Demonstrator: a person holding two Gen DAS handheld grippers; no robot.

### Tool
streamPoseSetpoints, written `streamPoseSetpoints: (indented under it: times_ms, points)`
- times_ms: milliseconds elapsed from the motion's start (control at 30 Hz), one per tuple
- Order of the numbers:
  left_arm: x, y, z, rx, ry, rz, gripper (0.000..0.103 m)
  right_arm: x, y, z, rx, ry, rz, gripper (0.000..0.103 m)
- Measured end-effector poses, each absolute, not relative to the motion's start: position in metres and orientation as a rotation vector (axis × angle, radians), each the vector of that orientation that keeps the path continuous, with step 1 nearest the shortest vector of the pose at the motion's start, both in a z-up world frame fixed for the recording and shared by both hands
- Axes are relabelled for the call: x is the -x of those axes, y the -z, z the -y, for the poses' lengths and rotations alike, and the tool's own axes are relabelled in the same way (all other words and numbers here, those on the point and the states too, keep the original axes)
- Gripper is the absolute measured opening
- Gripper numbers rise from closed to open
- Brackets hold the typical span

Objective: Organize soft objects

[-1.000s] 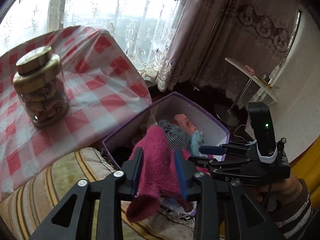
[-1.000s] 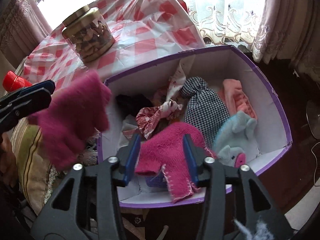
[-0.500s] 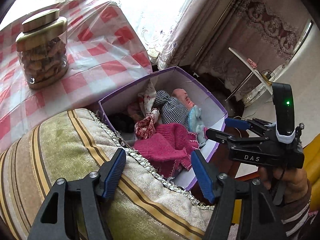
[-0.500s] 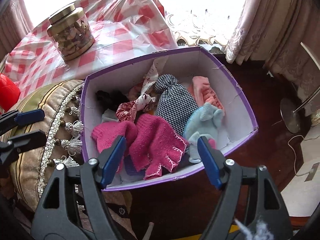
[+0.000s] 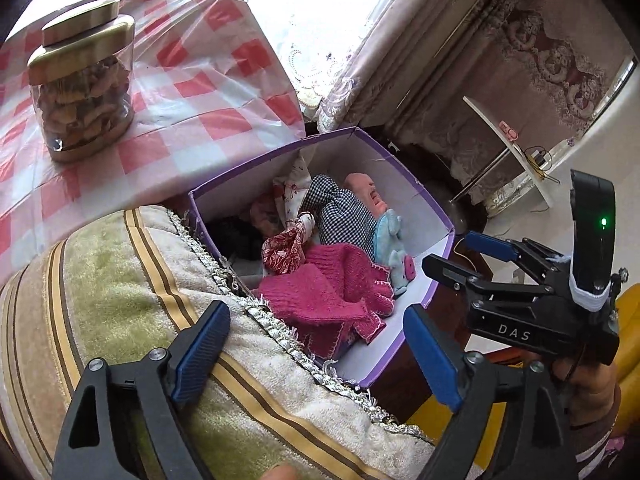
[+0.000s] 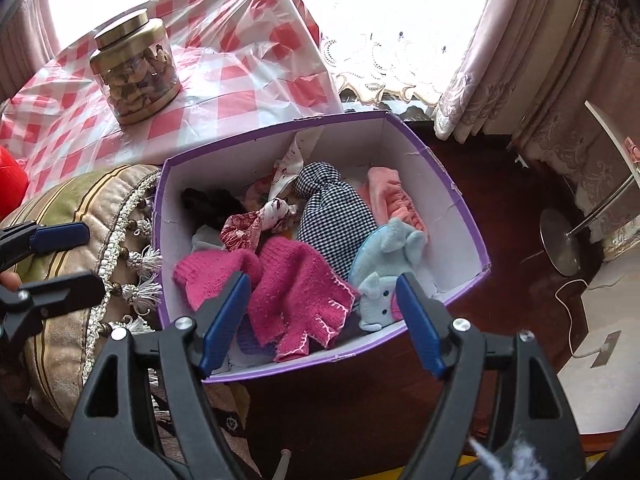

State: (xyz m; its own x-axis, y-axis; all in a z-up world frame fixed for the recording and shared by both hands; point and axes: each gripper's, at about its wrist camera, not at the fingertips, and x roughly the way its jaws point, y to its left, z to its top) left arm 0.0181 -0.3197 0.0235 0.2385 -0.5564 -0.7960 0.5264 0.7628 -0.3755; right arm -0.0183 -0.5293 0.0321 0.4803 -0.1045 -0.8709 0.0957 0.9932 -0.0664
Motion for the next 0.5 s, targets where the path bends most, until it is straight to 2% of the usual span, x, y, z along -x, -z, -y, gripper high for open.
streamPoseSetpoints:
  times_ms: [233, 500]
  points:
    - [-0.032, -0.021, 0.310, 0.143, 0.690, -1.125, 0.089, 0.019, -0.035, 0.532, 0.011, 0.132, -1.054, 0.078]
    - [-0.033, -0.019, 0.312, 0.141, 0.685, -1.130, 0.089, 0.019, -0.033, 0.530, 0.010, 0.120, -1.056, 0.078]
